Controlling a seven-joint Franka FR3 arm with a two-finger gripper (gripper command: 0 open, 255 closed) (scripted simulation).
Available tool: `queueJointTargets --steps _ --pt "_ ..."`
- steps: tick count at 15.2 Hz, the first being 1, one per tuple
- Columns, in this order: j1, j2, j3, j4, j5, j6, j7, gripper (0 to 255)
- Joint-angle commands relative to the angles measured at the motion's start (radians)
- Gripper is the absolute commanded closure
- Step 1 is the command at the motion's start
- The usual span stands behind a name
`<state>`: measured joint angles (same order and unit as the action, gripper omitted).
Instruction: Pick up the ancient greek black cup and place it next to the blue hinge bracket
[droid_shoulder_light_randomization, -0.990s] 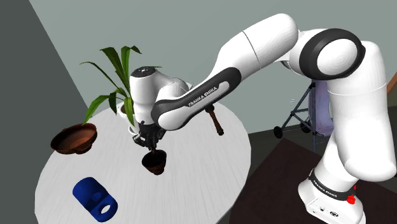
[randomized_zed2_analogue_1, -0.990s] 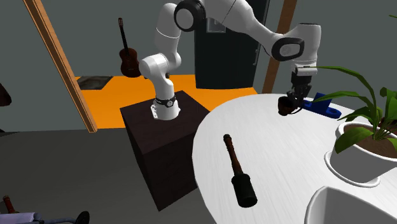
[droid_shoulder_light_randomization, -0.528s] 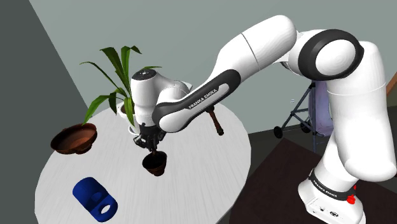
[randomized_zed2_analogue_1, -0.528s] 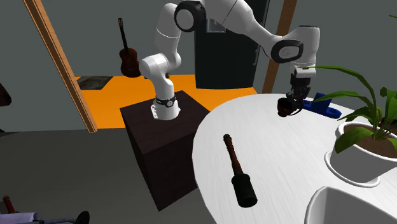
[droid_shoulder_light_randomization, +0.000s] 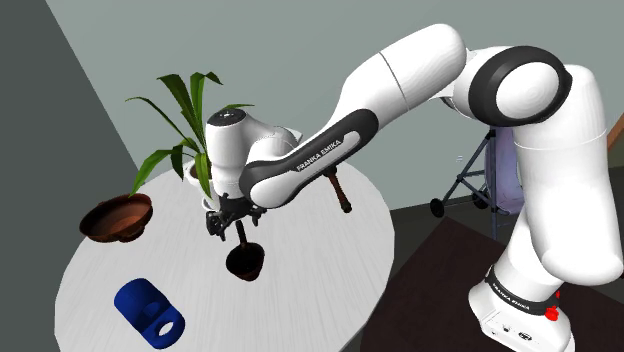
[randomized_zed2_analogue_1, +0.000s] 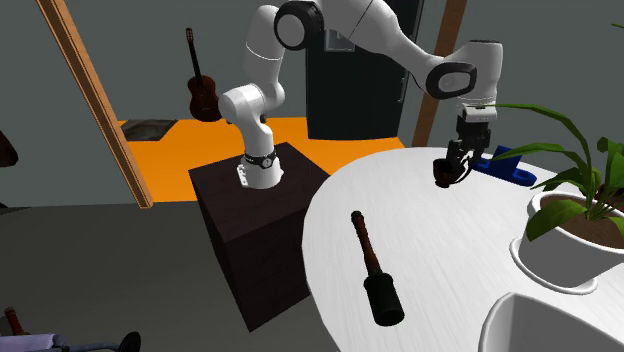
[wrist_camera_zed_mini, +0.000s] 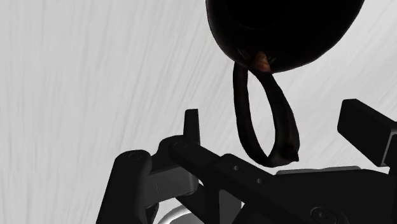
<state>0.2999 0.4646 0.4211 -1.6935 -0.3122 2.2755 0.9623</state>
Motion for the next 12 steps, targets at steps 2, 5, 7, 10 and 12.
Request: queueJointTargets --steps 2,5,7,10,12 --pt "-0.009 -0.042 0.013 0.006 0.023 -0.044 -0.014 0" --pt "-0.016 -0.077 0.023 0.016 0.043 -0.086 -0.025 0" --pt "-0.016 -0.077 0.023 0.016 0.043 -0.086 -0.025 0" --pt "-0.016 -0.077 0.023 0.016 0.043 -0.086 -0.025 0" --pt "-0.016 -0.077 0.023 0.016 0.043 -0.086 -0.025 0"
